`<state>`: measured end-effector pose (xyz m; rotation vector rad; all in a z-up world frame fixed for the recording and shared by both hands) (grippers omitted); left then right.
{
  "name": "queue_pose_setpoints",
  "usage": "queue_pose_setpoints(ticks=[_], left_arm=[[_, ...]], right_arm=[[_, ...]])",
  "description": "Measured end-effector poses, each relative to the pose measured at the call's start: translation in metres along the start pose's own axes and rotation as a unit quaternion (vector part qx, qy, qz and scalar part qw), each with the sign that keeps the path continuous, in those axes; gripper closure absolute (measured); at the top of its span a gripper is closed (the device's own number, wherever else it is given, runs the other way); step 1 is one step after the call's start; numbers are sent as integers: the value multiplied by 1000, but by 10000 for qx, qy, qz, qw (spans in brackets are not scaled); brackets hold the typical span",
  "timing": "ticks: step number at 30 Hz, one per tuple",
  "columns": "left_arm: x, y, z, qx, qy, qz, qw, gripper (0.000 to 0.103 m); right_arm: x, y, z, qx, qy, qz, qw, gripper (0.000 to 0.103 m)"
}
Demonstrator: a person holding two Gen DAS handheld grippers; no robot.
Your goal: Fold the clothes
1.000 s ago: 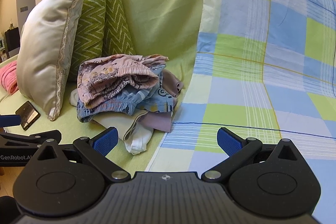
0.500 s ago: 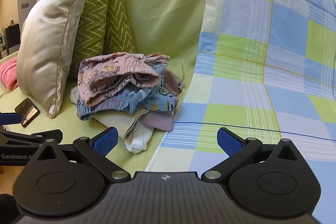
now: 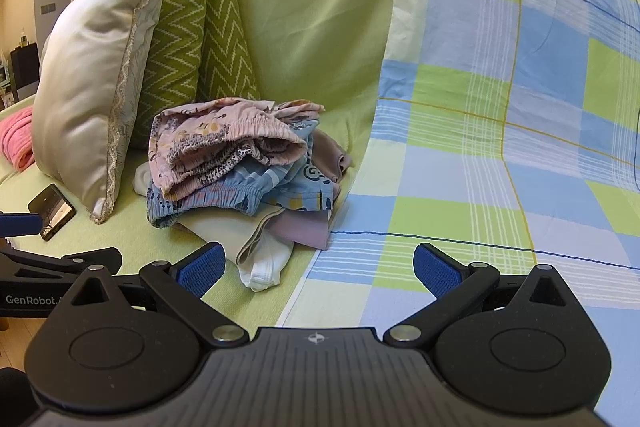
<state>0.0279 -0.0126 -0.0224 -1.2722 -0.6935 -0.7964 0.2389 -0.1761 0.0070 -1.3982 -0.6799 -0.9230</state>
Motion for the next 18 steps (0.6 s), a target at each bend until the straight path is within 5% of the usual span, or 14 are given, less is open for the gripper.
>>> queue_pose_setpoints(ticks=[18], left_arm=[[0,1,-2,-33,12,28,10000,1]], right_arm=[[0,1,1,-3,-68,23,10000,0]])
Point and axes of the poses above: each gripper's, at about its wrist camera, not at the fingertips, and y roughly the way its jaws point, z to its left, x to its top, the point moved 3 cm from there along y, roughly the way its jaws point, and after that the axes turned 4 degrees about x, right-handed, at the moved point
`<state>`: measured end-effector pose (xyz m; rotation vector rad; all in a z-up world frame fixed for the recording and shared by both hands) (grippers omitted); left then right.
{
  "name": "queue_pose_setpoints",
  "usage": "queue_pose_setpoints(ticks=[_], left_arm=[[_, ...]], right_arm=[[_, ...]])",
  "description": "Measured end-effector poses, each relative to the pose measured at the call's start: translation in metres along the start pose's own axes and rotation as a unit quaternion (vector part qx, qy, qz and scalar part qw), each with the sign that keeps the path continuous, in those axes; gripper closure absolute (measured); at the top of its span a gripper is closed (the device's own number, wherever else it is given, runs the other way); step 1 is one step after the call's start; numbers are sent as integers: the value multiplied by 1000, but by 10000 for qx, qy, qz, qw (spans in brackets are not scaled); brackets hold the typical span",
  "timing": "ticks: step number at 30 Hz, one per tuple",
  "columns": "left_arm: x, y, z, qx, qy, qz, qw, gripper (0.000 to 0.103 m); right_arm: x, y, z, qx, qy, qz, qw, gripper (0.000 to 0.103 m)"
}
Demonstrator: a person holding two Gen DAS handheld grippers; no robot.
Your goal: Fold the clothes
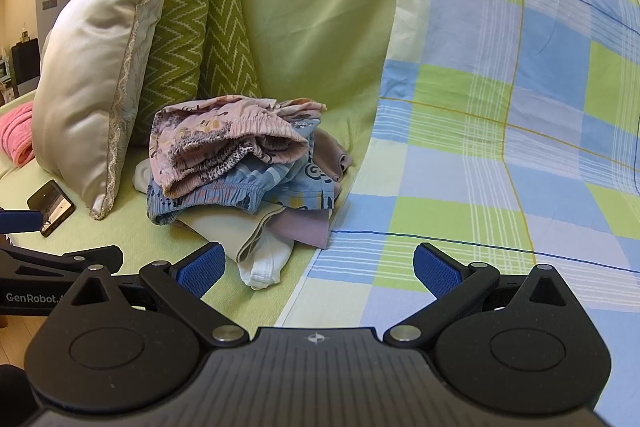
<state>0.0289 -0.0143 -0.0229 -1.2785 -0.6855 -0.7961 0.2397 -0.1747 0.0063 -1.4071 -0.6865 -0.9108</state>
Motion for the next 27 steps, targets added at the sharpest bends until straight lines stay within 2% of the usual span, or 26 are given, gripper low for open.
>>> queue_pose_setpoints(ticks=[23,27], left_arm=[[0,1,-3,-27,56,27,10000,1],[1,-3,-1,-45,5,-77,10000,1]], right_arm=[[0,0,2,-64,-46,3,10000,0],[1,0,0,-98,19,-3,10000,0]])
Point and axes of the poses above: each gripper's, at about its wrist camera, not at the fingertips, and y roughly the way its jaws point, z to its left, x to its top, the point moved 3 cm from there along y, roughly the way its jaws point, and after that the axes turned 4 degrees about x, right-handed, at the moved point
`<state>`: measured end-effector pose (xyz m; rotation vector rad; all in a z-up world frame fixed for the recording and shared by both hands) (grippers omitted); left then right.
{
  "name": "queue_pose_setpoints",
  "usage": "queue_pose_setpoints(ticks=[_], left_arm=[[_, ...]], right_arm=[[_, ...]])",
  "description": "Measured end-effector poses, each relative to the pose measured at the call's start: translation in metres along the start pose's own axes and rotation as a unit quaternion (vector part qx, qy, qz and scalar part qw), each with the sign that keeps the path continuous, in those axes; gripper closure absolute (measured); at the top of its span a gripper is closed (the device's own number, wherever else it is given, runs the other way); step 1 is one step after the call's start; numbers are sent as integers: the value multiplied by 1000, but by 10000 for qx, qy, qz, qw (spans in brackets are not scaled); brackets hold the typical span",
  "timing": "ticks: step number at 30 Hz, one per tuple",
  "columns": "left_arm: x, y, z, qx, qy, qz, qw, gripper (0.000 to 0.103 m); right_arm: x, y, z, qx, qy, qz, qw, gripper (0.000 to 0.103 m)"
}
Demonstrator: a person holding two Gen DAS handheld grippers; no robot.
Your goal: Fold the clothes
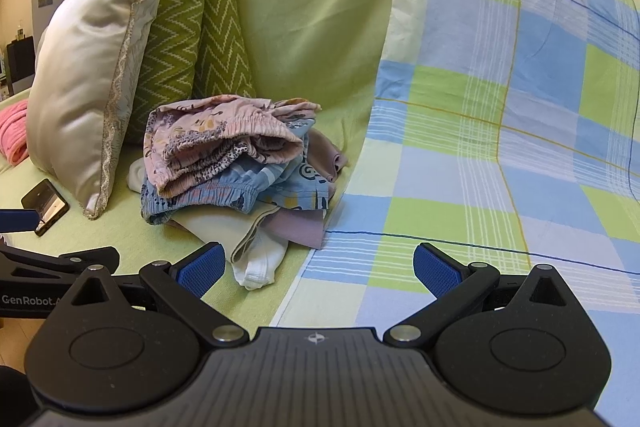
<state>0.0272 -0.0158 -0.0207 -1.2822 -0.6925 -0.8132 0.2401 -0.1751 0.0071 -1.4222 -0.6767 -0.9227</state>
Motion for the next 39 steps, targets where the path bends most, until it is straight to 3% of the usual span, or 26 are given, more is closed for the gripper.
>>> queue_pose_setpoints(ticks=[4,6,9,10,14,17,20,22,25,26,31,33,35,37,38,39], left_arm=[[8,-7,3,-337,133,-430,9984,1],[14,-6,1,-310,652,-822,9940,1],[20,6,-2,-125,1542,-1221,9804,1],[22,12,-3,-104,1784,-1284,9755,1],[34,35,-4,-402,2351,-1408,9609,1],[39,47,-10,-629,2868,-1615,9422,4],[43,61,-16,-807,3564,-1824,9128,10],[45,69,-14,-823,4001,-1943,8919,23],[49,82,-8,-834,4592,-2094,8593,25],[49,85,-7,-877,4782,-2130,8475,25],[36,97,-15,-859,5892,-2453,7651,26],[32,101,-21,-887,6115,-2566,7432,32],[33,105,-26,-862,6210,-2609,7340,44],[38,110,-28,-789,6208,-2623,7345,72],[42,111,-29,-771,6152,-2607,7401,82],[51,111,-27,-814,5963,-2529,7575,94]], right_arm=[[8,-2,-3,183,-28,-84,9998,0],[17,-10,2,-58,-637,-530,9965,0],[33,-11,9,-423,-1499,-1098,9817,0],[39,-4,8,-356,-1613,-1090,9802,0],[56,31,2,579,-1785,-842,9786,1],[59,52,7,697,-2057,-777,9730,10],[54,69,7,1031,-1912,-516,9748,37],[49,75,5,1152,-1744,-386,9771,46],[40,77,5,1243,-1610,-281,9787,45],[38,76,6,1251,-1581,-286,9791,40],[37,74,5,1355,-1128,-242,9840,37],[40,74,4,1438,-866,-184,9856,37],[40,73,7,1548,-642,-104,9858,43],[39,71,11,1651,-421,-22,9854,46],[38,70,13,1712,-301,10,9848,46],[37,70,16,1775,-161,34,9840,48]])
Point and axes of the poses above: each gripper's, at about its wrist camera, not at the fingertips, and y roughly the way its jaws point, z to its left, x to its top, the point moved 3 cm from there along y, roughly the way its jaws point, and after that the axes turned 4 degrees about x, right-handed, at the moved point
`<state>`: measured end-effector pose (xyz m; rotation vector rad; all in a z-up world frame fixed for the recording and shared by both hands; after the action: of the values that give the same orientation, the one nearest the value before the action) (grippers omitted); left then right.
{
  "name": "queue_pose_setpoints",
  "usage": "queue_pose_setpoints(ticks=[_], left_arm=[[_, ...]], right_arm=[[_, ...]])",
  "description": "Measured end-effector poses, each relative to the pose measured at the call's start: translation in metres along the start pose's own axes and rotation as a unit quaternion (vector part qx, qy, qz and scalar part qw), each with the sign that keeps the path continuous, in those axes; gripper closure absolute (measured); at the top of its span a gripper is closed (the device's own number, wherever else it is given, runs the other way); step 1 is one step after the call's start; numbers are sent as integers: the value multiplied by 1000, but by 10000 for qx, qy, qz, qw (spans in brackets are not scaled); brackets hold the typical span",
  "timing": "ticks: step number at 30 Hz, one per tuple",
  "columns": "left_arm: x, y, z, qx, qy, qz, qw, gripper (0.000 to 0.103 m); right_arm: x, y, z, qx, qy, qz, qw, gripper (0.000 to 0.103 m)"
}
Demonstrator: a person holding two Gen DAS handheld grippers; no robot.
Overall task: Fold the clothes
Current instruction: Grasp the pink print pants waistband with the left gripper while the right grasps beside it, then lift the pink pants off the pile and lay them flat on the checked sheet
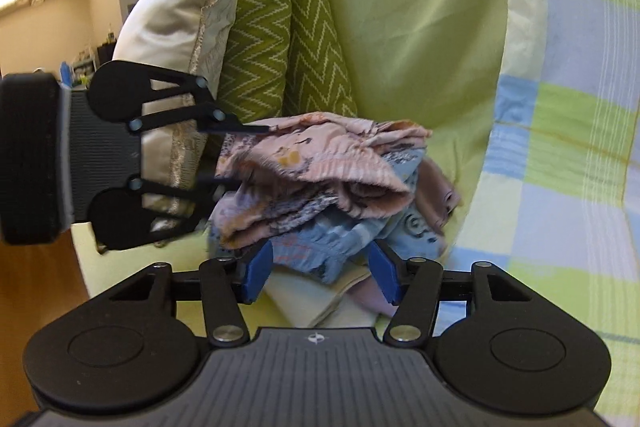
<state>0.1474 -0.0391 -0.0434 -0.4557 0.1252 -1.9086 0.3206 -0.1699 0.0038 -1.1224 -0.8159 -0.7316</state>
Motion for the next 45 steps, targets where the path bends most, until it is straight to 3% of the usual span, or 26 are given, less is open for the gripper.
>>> queue_pose_setpoints(ticks=[5,10,17,18,20,23,26,30,35,39,45], left_arm=[[-7,-4,64,14,-1581,92,9874,95],[-16,-11,110,280,-2200,47,9751,95],[-33,-26,115,370,-2390,28,9703,95],[-36,-26,115,371,-2464,31,9685,95],[-41,-26,115,417,-2551,62,9660,95],[-48,-27,122,540,-2767,144,9593,95],[-48,-36,140,825,-3002,212,9501,96],[-29,-60,188,1275,-3287,133,9357,96],[14,-121,260,1771,-3659,-272,9132,96],[60,-180,283,1870,-3781,-656,9043,96],[134,-250,254,1580,-3643,-1286,9087,96]], right_arm=[[-1,18,14,373,990,-74,9944,47],[-3,57,26,544,1715,-131,9836,47],[-4,78,26,221,2289,-248,9729,56],[-4,78,25,257,2395,-293,9701,58],[-4,78,25,278,2441,-330,9688,93],[3,67,23,268,2295,-308,9725,94],[24,41,21,242,1899,-498,9802,95],[79,-13,25,102,713,-859,9937,95],[140,-127,33,-311,-389,-1480,9877,96],[142,-230,45,-895,-1048,-1825,9735,96],[91,-343,50,-1869,-1493,-1858,9530,96]])
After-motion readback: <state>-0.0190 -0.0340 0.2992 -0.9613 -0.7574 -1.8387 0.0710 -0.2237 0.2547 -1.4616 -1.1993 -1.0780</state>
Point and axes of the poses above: each gripper's, at about its wrist camera, not at the fingertips, and y roughly the way its jaws point, z to its left, x to its top, the point moved 3 cm from there along y, roughly the way its jaws point, and after that the axes turned 4 degrees about x, right-handed, at the moved point
